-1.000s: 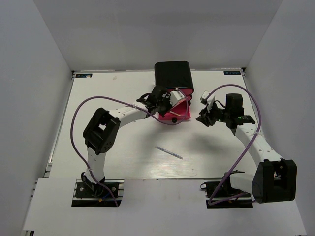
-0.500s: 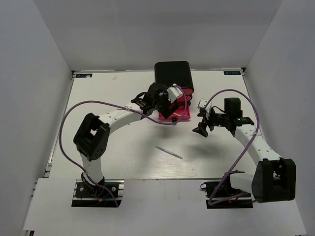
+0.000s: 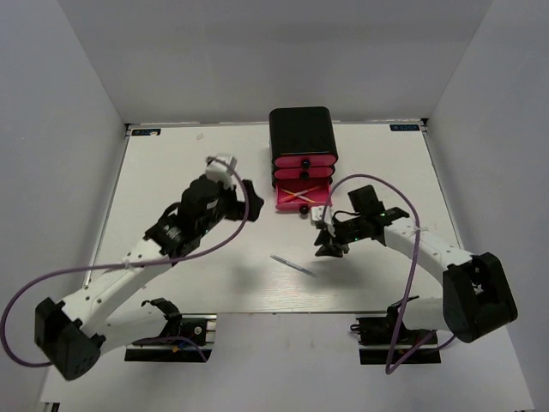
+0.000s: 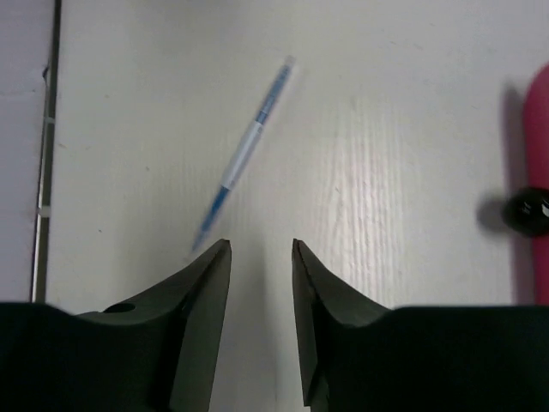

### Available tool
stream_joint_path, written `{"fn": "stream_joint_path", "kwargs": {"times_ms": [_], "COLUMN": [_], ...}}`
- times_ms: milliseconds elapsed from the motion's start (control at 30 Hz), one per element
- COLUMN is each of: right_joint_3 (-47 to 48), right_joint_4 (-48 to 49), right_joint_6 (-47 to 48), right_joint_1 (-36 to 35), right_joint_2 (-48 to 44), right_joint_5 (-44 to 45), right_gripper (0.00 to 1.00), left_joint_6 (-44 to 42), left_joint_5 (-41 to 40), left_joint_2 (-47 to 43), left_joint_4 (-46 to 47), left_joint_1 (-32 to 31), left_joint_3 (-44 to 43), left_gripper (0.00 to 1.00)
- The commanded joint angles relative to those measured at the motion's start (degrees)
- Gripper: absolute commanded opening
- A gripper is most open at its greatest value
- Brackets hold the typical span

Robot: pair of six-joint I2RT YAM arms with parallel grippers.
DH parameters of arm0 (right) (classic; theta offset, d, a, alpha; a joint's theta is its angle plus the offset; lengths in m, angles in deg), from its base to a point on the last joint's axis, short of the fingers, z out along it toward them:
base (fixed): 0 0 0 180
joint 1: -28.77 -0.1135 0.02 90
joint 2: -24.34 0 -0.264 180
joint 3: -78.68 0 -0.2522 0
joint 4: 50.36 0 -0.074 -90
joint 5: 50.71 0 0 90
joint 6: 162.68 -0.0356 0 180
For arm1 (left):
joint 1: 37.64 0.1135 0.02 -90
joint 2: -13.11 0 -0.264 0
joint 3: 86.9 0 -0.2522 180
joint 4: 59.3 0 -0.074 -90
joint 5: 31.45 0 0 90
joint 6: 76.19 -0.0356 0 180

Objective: Sort the stationery into containers
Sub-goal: Grab a piece of stationery with the right arm

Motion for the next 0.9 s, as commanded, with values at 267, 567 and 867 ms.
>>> {"fn": "stream_joint_path", "kwargs": {"times_ms": [267, 567, 867], "right_joint_3": [3.6, 2.5, -0.5], "right_joint_4": [9.8, 14.2, 19.4], "right_joint_6": [-23.2, -28.2, -28.6], "right_joint_1": [-18.2, -23.8, -26.9], "right_joint_2": [8.5, 12.4, 12.9], "right_joint_5": [20.3, 29.8, 39.1], "right_gripper": [0.56, 0.57, 0.48], "left_joint_6": [27.2, 29.6, 29.6], "left_joint_5": [-8.8, -8.9, -8.9], "left_joint_2": [-25.4, -26.7, -26.1], "left_joint_4": [-11.9, -15.4, -15.4], "left_joint_1": [0.0, 0.0, 0.0], "left_joint_3": [20.4, 20.9, 22.5], "left_gripper": [1.00, 1.00, 1.00]}}
